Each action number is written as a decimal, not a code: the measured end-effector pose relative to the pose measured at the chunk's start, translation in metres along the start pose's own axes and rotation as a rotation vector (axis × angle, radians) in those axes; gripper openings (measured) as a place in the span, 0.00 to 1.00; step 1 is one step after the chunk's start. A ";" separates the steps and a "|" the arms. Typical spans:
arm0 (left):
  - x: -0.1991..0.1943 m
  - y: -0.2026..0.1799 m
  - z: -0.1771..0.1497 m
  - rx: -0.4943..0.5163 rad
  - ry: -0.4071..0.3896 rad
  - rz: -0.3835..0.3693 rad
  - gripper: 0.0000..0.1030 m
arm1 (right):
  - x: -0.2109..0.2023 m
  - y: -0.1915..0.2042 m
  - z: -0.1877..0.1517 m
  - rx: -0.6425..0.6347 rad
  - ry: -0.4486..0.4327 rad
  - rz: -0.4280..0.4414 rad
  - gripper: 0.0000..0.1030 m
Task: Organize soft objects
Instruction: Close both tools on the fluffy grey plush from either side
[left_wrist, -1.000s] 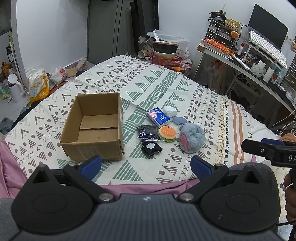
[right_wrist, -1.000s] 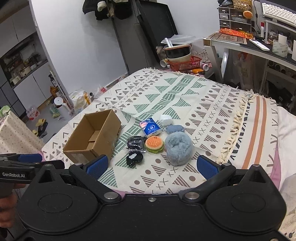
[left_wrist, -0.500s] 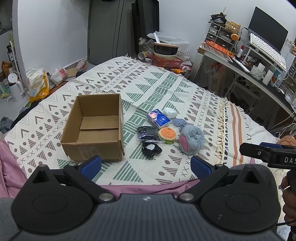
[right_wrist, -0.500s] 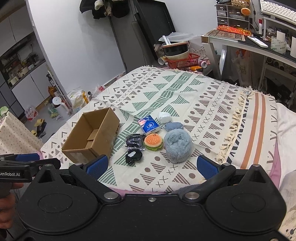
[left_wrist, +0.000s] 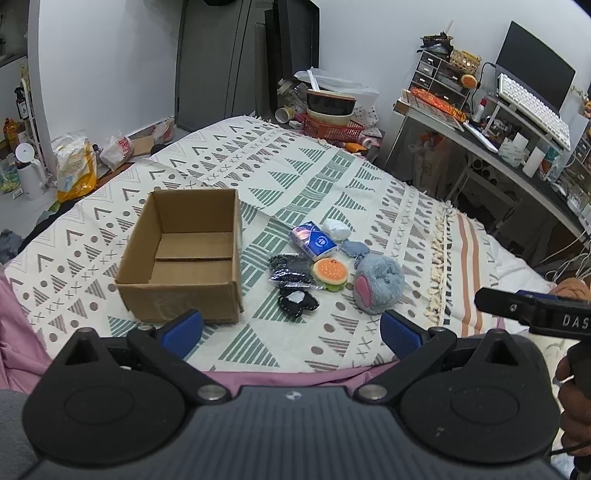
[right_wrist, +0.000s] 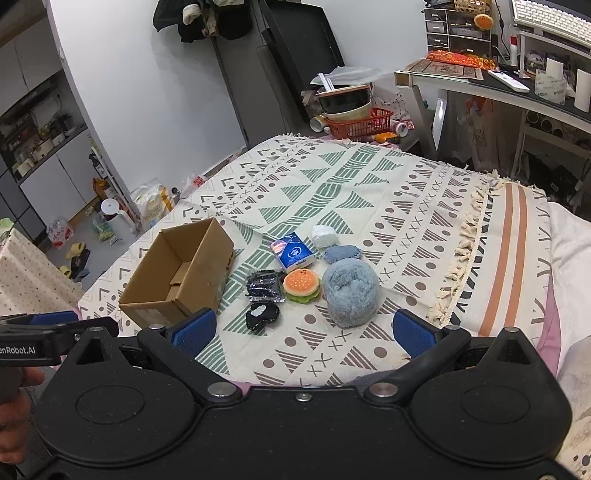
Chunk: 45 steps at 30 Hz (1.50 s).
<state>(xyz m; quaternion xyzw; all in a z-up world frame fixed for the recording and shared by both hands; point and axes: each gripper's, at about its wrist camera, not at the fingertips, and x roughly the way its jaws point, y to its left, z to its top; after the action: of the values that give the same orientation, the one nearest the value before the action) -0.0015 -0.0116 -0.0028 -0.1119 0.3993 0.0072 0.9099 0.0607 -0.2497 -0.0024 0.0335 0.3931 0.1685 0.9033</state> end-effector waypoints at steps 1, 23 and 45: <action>0.002 -0.001 0.001 -0.004 -0.003 -0.006 0.98 | -0.001 0.000 -0.001 -0.002 -0.005 -0.007 1.00; 0.079 -0.054 0.023 0.042 0.025 -0.105 0.89 | 0.051 -0.065 0.016 0.227 -0.020 -0.083 0.99; 0.197 -0.082 0.038 -0.076 0.203 -0.178 0.47 | 0.137 -0.126 0.017 0.546 0.151 0.077 0.62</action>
<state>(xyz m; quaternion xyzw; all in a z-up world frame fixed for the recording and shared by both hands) 0.1683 -0.0986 -0.1051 -0.1814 0.4773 -0.0695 0.8570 0.1947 -0.3219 -0.1106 0.2780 0.4884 0.0925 0.8220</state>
